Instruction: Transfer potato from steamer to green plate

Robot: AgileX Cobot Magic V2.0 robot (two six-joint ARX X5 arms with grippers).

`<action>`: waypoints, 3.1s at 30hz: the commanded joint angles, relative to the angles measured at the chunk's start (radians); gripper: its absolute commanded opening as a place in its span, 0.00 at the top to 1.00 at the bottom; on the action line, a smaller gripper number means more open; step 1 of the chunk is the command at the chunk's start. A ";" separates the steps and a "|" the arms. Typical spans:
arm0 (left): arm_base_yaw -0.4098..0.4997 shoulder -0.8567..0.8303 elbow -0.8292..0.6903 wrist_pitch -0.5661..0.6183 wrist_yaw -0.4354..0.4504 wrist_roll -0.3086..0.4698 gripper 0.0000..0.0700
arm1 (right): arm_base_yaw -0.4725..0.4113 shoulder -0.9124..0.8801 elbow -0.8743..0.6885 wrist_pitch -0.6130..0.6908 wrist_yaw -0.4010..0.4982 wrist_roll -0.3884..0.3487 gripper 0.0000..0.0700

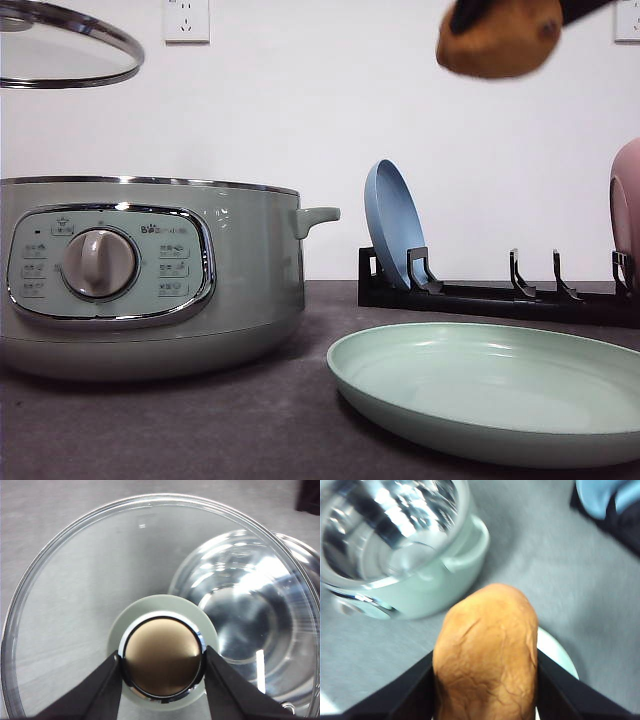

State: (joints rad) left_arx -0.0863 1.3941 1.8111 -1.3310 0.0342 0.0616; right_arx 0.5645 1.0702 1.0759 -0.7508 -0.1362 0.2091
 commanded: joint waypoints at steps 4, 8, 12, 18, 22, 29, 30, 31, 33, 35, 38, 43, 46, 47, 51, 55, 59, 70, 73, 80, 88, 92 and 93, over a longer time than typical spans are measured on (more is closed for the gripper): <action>-0.023 0.001 0.035 0.039 0.019 -0.002 1.00 | 0.010 0.006 -0.122 0.073 0.034 0.115 0.71; -0.040 0.001 0.035 0.042 0.019 -0.002 1.00 | 0.020 0.014 -0.239 0.172 0.042 0.183 0.71; -0.056 0.001 0.035 0.045 0.019 -0.002 1.00 | 0.035 0.023 -0.341 0.262 0.060 0.236 0.71; -0.073 0.001 0.035 0.045 0.020 -0.002 1.00 | 0.066 0.063 -0.418 0.341 0.079 0.269 0.71; -0.084 0.001 0.035 0.045 0.020 -0.002 1.00 | 0.084 0.109 -0.434 0.373 0.093 0.281 0.71; -0.102 0.001 0.035 0.044 0.020 -0.002 1.00 | 0.090 0.194 -0.436 0.398 0.101 0.282 0.70; -0.105 0.001 0.035 0.044 0.020 -0.002 1.00 | 0.090 0.204 -0.436 0.398 0.100 0.282 0.70; -0.108 0.001 0.035 0.044 0.020 -0.002 1.00 | 0.090 0.212 -0.436 0.397 0.100 0.282 0.68; -0.113 0.001 0.035 0.044 0.020 -0.002 1.00 | 0.095 0.222 -0.436 0.396 0.099 0.281 0.58; -0.119 0.001 0.035 0.044 0.020 -0.002 1.00 | 0.100 0.224 -0.436 0.395 0.100 0.281 0.49; -0.125 0.001 0.035 0.044 0.020 -0.002 1.00 | 0.101 0.224 -0.436 0.392 0.099 0.281 0.44; -0.140 0.001 0.035 0.044 0.020 -0.002 1.00 | 0.101 0.223 -0.435 0.382 0.100 0.281 0.31; -0.153 0.001 0.035 0.044 0.020 -0.002 1.00 | 0.101 0.220 -0.428 0.382 0.100 0.279 0.22; -0.158 0.001 0.035 0.044 0.020 -0.002 1.00 | 0.101 0.217 -0.423 0.382 0.101 0.276 0.21; -0.180 0.001 0.035 0.044 0.022 -0.002 1.00 | 0.100 0.192 -0.387 0.375 0.117 0.242 0.21; -0.206 0.005 0.035 0.044 0.027 -0.002 1.00 | 0.099 0.147 -0.319 0.322 0.165 0.206 0.21; -0.229 0.028 0.035 0.045 0.028 -0.002 1.00 | 0.099 0.093 -0.228 0.256 0.191 0.158 0.21; -0.283 0.155 0.035 0.076 0.027 -0.002 1.00 | 0.098 -0.050 -0.012 0.156 0.294 0.042 0.21; -0.294 0.186 0.035 0.085 0.027 -0.001 1.00 | 0.097 -0.078 0.015 0.149 0.304 0.033 0.21; -0.307 0.246 0.035 0.101 0.027 0.000 1.00 | 0.091 -0.112 0.036 0.143 0.326 0.014 0.21; -0.313 0.293 0.035 0.106 0.026 0.002 1.00 | 0.091 -0.113 0.036 0.120 0.327 0.014 0.21; -0.314 0.308 0.035 0.107 0.026 0.002 1.00 | 0.091 -0.113 0.036 0.111 0.328 0.014 0.21; -0.314 0.312 0.035 0.107 0.026 0.002 1.00 | 0.091 -0.113 0.036 0.110 0.327 0.014 0.21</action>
State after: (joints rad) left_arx -0.3929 1.6941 1.8111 -1.2477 0.0566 0.0617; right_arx 0.6506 0.9504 1.0931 -0.6438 0.1871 0.2317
